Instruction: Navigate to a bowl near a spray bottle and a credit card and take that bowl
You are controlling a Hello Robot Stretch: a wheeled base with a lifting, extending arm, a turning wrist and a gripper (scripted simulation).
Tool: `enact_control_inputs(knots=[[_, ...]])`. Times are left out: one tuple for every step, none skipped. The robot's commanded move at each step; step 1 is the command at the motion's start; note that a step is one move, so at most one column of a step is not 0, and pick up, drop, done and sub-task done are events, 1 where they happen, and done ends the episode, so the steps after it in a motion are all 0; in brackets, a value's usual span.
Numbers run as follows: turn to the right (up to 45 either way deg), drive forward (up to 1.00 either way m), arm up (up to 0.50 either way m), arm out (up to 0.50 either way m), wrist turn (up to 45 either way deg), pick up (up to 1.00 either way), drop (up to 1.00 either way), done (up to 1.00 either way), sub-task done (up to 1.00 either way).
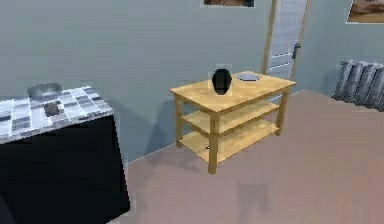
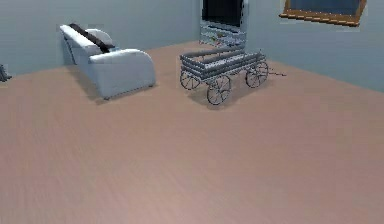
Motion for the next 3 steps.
enact_control_inputs(knots=[[0.0,0.65,0.00,0.00,0.0,0.00,0.00,0.00,0.00],[-45.0,0.00,0.00,0.00,0.0,0.00,0.00,0.00,0.00],[-45.0,0.00,0.00,0.00,0.0,0.00,0.00,0.00,0.00]])
